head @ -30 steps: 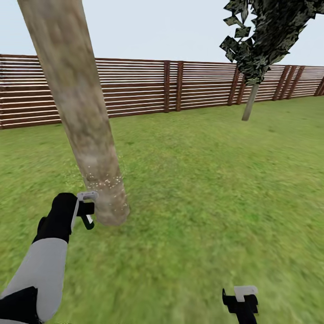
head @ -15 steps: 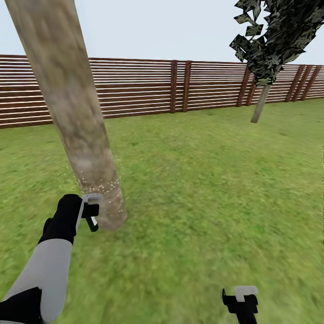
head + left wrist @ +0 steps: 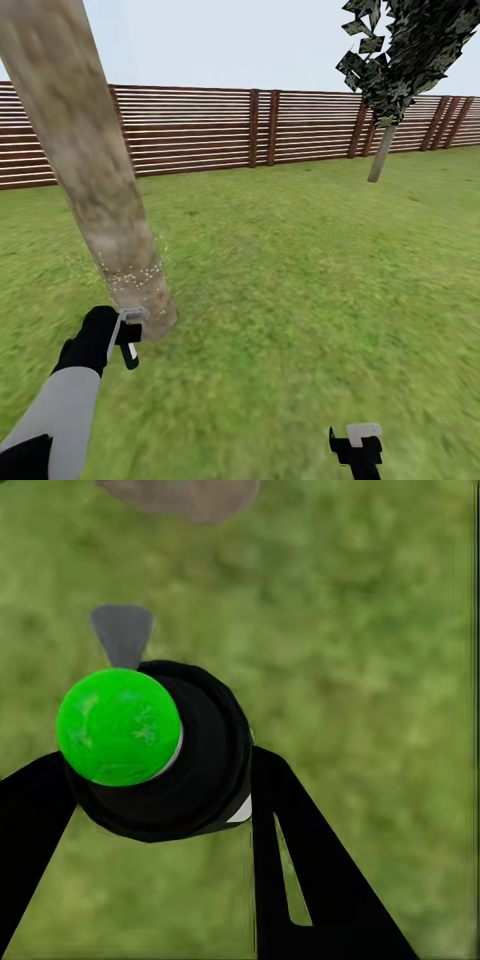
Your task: In the garden, pick up the pesticide atomizer on the floor and spray pesticide onto both trees until each tree trunk is fully covered.
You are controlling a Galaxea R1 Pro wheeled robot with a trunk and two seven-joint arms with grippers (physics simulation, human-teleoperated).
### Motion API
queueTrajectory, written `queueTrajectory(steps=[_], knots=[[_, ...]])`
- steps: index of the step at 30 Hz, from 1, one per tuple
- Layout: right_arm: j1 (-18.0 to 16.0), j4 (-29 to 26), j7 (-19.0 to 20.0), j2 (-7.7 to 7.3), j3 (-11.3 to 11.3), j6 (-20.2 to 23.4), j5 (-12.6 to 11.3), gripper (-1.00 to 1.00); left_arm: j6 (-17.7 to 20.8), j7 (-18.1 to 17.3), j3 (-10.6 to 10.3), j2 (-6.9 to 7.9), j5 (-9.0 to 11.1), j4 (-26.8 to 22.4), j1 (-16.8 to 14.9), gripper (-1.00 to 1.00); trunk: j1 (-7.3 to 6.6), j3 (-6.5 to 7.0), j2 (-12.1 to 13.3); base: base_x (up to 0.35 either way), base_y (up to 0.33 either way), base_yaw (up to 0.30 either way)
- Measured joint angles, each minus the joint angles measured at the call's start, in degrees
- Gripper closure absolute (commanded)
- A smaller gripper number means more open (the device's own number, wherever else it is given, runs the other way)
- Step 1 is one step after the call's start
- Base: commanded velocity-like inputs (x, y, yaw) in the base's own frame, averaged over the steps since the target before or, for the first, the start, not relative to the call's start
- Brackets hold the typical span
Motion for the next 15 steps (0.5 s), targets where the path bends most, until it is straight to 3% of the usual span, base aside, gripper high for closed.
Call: queueTrajectory(steps=[5,9,12,15], knots=[[0.0,0.0,0.0,0.00,0.0,0.0,0.0,-1.00,-1.1,0.0,0.2,0.54,-0.3,0.0,2.5,1.00,0.02,0.00,0.0,0.017,-0.011,0.000],[0.0,0.0,0.0,0.00,0.0,0.0,0.0,-1.00,-2.7,0.2,0.3,2.97,0.0,0.0,3.2,1.00,0.00,0.00,0.0,0.211,0.000,0.000],[0.0,0.0,0.0,0.00,0.0,0.0,0.0,-1.00,-2.8,0.2,0.5,2.66,0.3,-0.1,3.3,1.00,-0.01,0.00,0.0,0.288,0.000,0.000],[0.0,0.0,0.0,0.00,0.0,0.0,0.0,-1.00,-2.8,0.2,0.3,2.61,0.0,0.0,3.4,1.00,0.02,0.00,0.0,0.037,0.000,0.000]])
